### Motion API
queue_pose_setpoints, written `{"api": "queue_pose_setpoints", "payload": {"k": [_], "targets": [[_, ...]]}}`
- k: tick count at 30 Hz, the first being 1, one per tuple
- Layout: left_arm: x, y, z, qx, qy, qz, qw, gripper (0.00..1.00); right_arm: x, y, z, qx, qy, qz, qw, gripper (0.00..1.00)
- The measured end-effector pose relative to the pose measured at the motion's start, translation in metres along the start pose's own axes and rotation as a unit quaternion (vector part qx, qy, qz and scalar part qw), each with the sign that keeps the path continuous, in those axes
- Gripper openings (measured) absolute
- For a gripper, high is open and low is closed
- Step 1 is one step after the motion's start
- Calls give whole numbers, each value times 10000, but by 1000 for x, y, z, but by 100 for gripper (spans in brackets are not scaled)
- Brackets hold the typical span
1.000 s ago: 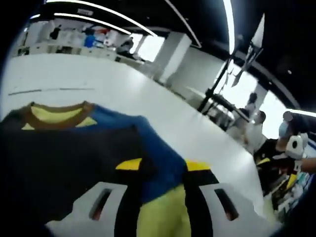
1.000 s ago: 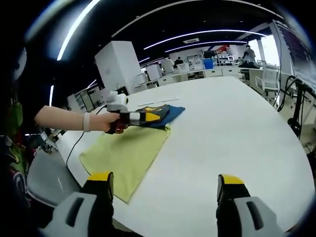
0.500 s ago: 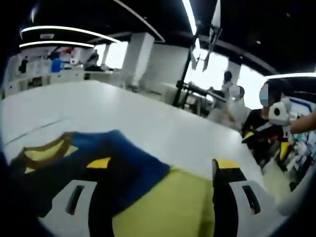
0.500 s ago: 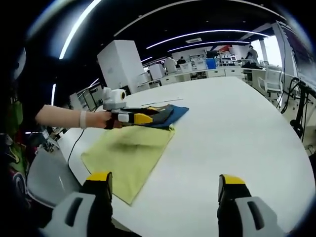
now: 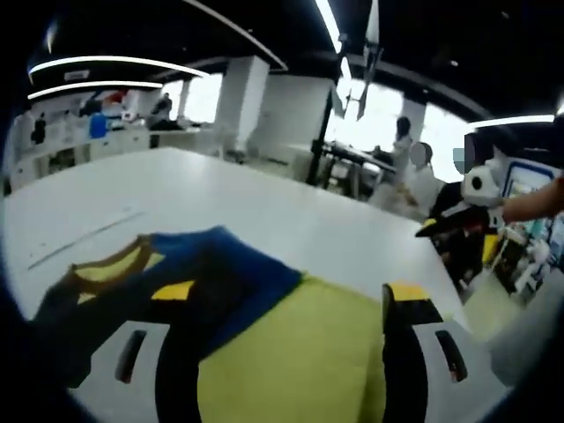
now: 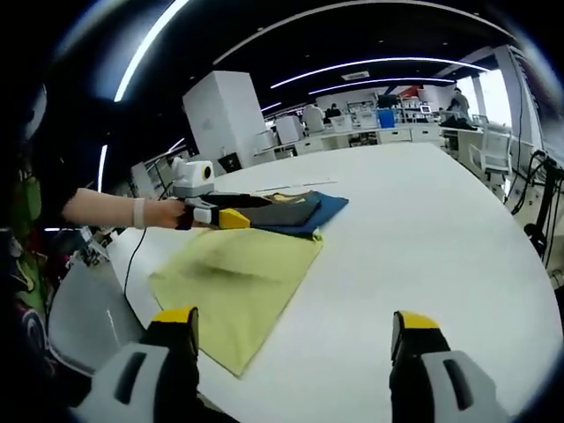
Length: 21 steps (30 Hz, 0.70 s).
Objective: Fold the garment on the visible template until the final outline fits inside the template.
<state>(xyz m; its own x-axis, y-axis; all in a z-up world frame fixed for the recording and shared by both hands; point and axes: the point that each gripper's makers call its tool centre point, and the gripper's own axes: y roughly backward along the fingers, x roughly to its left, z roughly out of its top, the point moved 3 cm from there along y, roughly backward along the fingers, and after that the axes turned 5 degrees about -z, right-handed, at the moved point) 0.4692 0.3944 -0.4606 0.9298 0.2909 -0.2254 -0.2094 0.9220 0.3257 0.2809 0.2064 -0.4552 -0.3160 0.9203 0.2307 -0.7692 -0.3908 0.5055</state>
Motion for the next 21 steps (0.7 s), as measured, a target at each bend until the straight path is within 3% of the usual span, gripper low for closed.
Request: {"api": "queue_pose_setpoints", "payload": {"k": [7,15,21], "targets": [[-4,50,-11,191,-204,288,9992,80,6,-9,7,4,152,127,9998,91],[-17,101,-21,76,-43,622,9980,79,19,-21,12,88,358,331,9988,91],[-33,147,-45,177,93,862,9961,79,32,-25,17,94,479,448,9978,91]]}}
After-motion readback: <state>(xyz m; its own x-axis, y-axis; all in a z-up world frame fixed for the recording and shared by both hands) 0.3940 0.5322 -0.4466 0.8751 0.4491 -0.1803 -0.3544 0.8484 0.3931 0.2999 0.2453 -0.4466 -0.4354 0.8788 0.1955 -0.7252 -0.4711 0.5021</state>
